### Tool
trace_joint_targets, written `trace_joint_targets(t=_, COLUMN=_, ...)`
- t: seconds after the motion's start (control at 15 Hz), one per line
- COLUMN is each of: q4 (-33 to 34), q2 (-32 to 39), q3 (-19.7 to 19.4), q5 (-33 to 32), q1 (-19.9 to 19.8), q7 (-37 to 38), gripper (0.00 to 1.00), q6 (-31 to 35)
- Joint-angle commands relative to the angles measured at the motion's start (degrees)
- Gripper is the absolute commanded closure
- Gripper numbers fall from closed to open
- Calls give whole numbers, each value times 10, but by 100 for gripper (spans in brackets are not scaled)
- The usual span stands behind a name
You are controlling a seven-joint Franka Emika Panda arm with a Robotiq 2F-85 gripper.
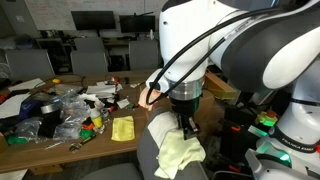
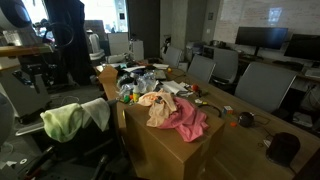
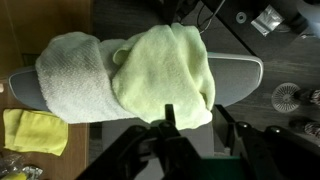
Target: Move the white and green towels and the peach and pink shirt to the backrest of the chair
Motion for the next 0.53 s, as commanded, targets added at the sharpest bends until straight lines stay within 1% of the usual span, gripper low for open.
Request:
trace_joint_targets(t=0.0, q4=11, q2=2, q3=4, q5=-4, q1=-14, q7=7, gripper=23, q6=-4)
trace_joint_targets(t=0.2, q4=6, q2=-8, q3=-2, q5=-20, q1=-30, q7=18, gripper=2, q6=-6)
trace_joint_targets(t=0.33, q4=3, q2=-14, q3=-9, q5=-90, q1=-59, q7=63, gripper=0, q6=-10)
trace_joint_targets(t=0.47, q4=6, q2=-13, q3=-29, q5=-156, q1=-96, q7=92, gripper=0, q6=-19)
